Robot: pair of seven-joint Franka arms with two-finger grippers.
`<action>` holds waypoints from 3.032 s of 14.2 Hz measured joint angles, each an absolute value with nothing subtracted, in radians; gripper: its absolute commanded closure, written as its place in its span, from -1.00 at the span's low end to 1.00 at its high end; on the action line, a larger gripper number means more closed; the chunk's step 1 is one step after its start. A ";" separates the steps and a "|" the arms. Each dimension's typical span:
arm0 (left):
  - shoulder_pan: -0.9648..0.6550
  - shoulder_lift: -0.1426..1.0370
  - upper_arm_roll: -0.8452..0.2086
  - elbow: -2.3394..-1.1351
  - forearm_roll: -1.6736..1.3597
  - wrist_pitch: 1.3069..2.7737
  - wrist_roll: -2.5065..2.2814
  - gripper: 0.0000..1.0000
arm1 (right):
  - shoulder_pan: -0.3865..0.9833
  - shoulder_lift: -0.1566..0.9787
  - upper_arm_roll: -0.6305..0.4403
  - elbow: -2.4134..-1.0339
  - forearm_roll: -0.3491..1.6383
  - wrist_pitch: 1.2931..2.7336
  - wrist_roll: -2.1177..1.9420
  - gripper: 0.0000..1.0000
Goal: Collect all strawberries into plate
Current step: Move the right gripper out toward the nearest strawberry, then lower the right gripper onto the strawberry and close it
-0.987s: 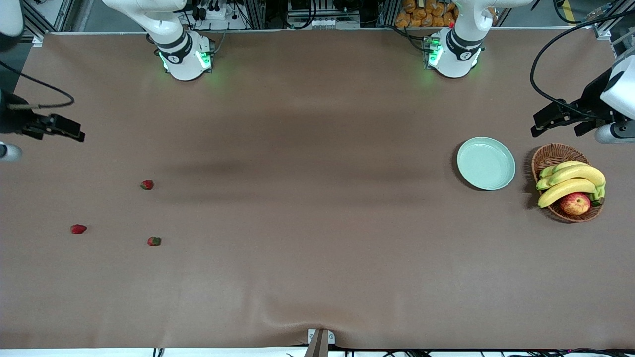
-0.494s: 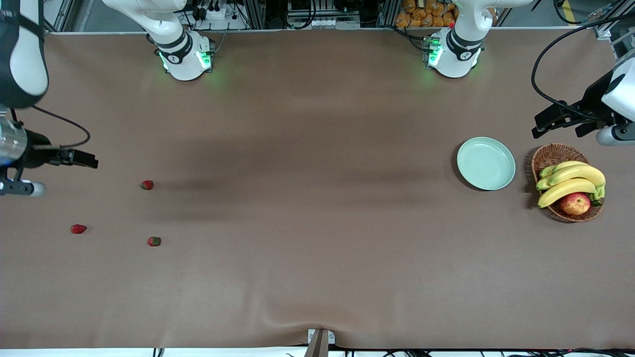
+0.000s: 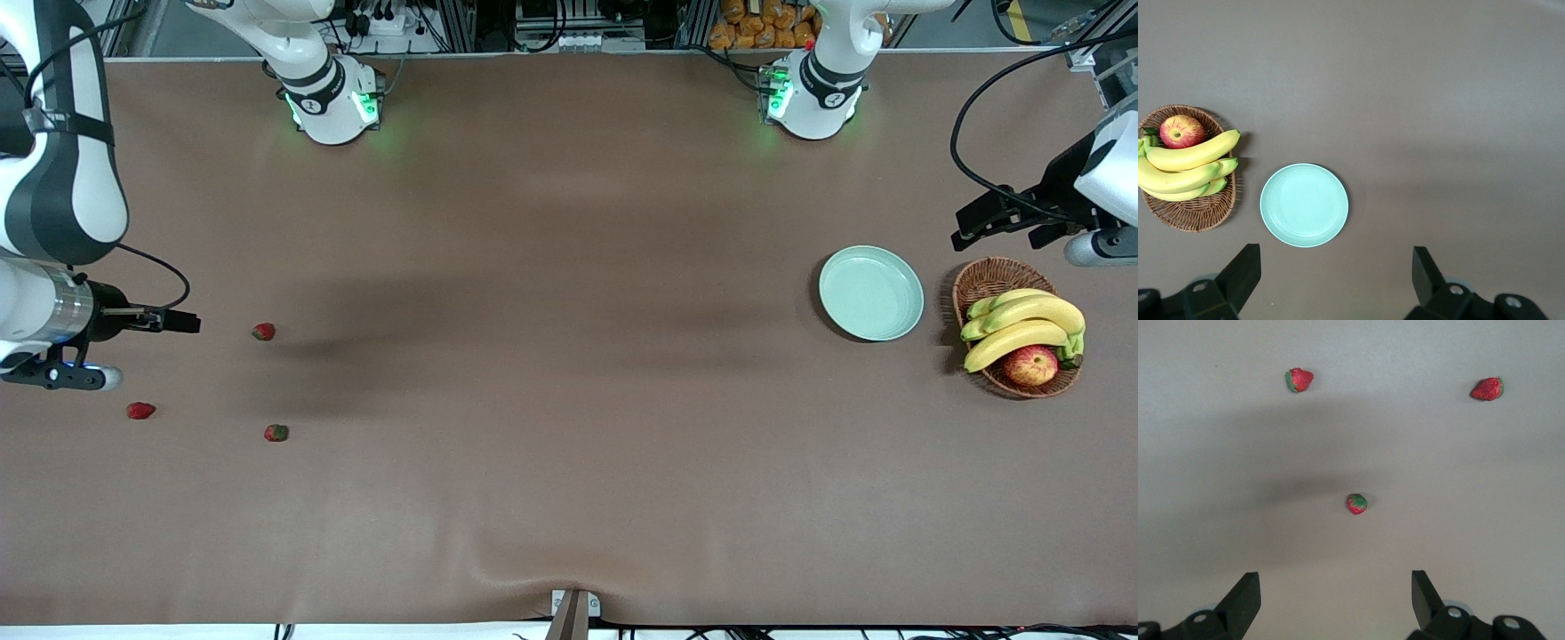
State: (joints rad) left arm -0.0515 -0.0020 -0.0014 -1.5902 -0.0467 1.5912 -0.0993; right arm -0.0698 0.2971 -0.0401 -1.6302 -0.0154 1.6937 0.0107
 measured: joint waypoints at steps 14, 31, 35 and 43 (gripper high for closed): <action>-0.051 0.004 -0.001 -1.590 -0.047 1.591 -0.099 -1.00 | -0.129 0.302 -0.047 -2.045 -0.016 2.196 0.012 -1.00; -0.051 0.008 -0.001 -1.590 -0.047 1.591 -0.099 -1.00 | -0.144 0.423 -0.032 -2.145 -0.001 2.370 0.110 -1.00; -0.051 0.009 -0.001 -1.590 -0.047 1.591 -0.099 -1.00 | -0.144 0.427 -0.030 -2.150 0.000 2.370 0.110 -0.79; -0.051 0.009 -0.001 -1.591 -0.047 1.591 -0.099 -1.00 | -0.140 0.429 -0.026 -2.158 0.016 2.370 0.111 0.68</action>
State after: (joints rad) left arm -0.0514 0.0091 -0.0013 -1.5906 -0.0467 1.5908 -0.0992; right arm -0.1396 0.4288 -0.0257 -2.1584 0.0162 2.3703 0.1111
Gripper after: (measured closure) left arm 0.000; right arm 0.590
